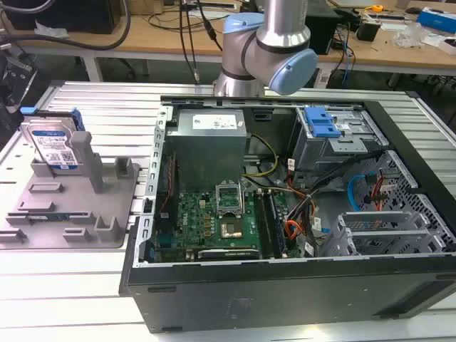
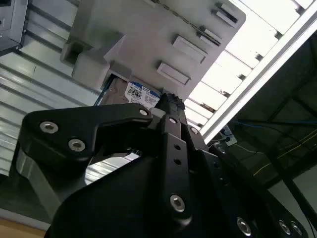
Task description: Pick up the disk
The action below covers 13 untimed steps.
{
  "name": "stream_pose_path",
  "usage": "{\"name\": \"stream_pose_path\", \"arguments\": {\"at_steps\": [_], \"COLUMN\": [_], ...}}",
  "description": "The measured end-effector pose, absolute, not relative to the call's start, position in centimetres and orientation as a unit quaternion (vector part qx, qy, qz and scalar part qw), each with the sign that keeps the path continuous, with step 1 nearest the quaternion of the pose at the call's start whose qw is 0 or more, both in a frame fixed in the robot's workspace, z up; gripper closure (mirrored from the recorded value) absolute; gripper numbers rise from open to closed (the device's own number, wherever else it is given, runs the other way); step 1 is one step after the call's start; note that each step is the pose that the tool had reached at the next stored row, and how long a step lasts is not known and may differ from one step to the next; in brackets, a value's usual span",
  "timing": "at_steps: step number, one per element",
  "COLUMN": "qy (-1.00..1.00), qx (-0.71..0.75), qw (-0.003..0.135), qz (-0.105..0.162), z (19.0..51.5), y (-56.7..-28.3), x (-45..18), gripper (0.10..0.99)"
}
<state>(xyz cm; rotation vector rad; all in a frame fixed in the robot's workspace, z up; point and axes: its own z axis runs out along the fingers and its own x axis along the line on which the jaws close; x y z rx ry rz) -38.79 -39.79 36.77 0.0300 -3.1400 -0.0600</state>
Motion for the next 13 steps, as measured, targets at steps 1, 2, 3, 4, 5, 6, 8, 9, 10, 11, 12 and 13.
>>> {"name": "stream_pose_path", "arguments": {"at_steps": [1, 2, 3, 4, 5, 6, 8, 9, 10, 11, 12, 13], "qy": [-1.0, -1.0, -1.0, -1.0, -1.0, -1.0, -0.999, -0.999, -0.998, -0.997, -0.995, -0.991], "qx": [0.01, 0.01, 0.01, 0.01, 0.011, 0.018, 0.037, 0.047, 0.06, 0.07, 0.102, 0.134], "qw": [0.0, 0.0, 0.0, 0.0, 0.0, 0.001, 0.001, 0.001, 0.001, 0.002, 0.002, 0.003], "qz": [-0.019, -0.019, -0.019, -0.019, -0.019, -0.019, -0.019, -0.019, -0.019, -0.019, -0.019, -0.019], "z": [36.77, 36.77, 36.77, 36.77, 36.77, 36.77, 36.76, 36.76, 36.76, 36.75, 36.74, 36.73], "y": [-39.79, -39.79, -39.79, -39.79, -39.79, -39.79, -39.79, -39.79, -39.79, -39.79, -39.79, -39.79], "x": [-38.79, -38.8, -38.79, -38.79, -38.8, -38.8, -38.8, -38.8, -38.79, -38.8, -38.8, -38.79], "gripper": [0.98, 0.98, 0.98, 0.98, 0.98, 0.98, 0.98, 0.98, 0.98, 0.98, 0.98, 0.98]}}
